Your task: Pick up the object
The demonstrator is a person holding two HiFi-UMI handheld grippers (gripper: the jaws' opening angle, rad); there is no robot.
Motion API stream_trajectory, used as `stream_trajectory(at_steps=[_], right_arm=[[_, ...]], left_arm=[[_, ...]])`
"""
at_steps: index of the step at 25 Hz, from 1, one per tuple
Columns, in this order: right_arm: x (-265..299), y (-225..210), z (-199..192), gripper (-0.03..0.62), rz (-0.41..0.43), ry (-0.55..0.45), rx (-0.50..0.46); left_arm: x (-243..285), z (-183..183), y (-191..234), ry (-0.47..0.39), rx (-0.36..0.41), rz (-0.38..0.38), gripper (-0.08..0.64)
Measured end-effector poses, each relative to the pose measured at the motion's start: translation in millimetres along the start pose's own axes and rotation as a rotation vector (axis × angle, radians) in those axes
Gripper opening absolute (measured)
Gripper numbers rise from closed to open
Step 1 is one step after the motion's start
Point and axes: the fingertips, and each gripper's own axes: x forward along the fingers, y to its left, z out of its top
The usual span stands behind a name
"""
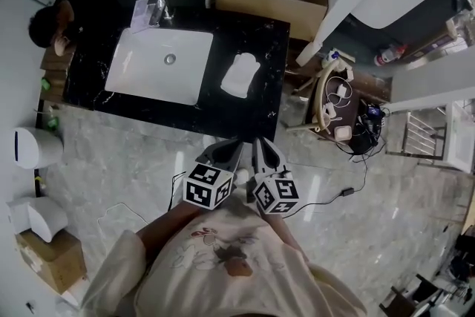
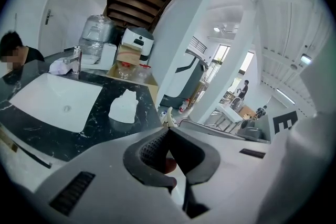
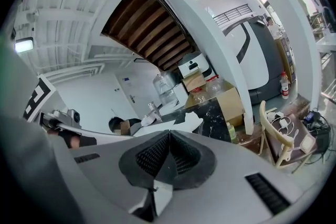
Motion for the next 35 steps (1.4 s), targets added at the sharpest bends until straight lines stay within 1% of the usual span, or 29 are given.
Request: stream_trajectory(at_steps=[10,17,22,26,31,35], right_arm=[[52,15,27,0.020,-0.052,-0.023,-0.015],[87,34,34,0.020,-0.094,-0.046,-0.016],[106,45,29,0.020,-0.136,-0.067,-0.006],[119,45,24,0.020,-0.174,-0.077,0.007],[130,61,24,0.020,-0.184,-0.079,0.002],[133,65,22,0.020,-0.196,-0.060,0.002]], left_arm=[[5,47,50,-0.004,0.014,-0.043,0.014],[0,71,87,-0.007,0.038,-0.083,0.014],[-4,79,116,0.004,0.056,-0.114,0.014],[-7,83,136,0.014,0.072,-0.125,0.014],[-10,88,155,0.016,0.053,-0.128,0.014],[-10,91,158,0.014,0.040,-0.140,0.014]])
